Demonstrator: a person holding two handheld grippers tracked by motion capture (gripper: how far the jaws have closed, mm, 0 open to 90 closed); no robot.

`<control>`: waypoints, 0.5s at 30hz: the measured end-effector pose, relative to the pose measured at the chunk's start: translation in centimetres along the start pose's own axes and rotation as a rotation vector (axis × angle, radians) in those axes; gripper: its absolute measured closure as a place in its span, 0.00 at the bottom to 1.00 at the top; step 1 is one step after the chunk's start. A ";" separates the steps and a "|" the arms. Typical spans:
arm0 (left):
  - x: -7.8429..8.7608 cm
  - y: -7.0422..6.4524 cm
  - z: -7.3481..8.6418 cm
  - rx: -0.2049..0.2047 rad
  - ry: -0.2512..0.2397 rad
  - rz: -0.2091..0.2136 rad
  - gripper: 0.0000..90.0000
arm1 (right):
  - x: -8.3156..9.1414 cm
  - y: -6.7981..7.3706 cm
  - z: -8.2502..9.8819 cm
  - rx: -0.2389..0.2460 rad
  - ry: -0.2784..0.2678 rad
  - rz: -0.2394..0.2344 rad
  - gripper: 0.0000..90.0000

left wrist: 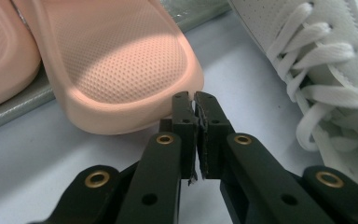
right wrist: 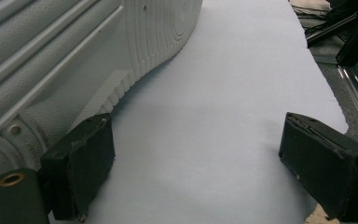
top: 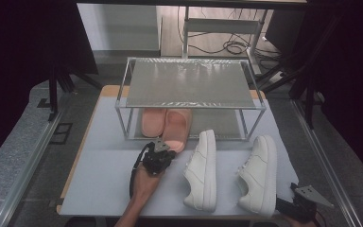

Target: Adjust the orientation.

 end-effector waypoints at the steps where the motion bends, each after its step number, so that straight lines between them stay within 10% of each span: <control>1: -0.1 0.0 -0.1 0.004 0.000 0.000 0.97 | 0.0 0.0 0.0 -0.002 -0.001 0.000 0.11; 15: -2.0 0.4 -1.6 0.018 -0.001 -0.010 0.97 | 0.0 0.0 0.0 -0.001 -0.002 0.000 0.11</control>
Point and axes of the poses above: each handheld gripper's, and its own axes: x roughly backward along the jaws, z roughly out of its underside, y roughly to its left, the point moved 9 cm from there along -x, roughly forward along the jaws, and after that the axes turned 9 degrees about x, right-handed, at the moved point
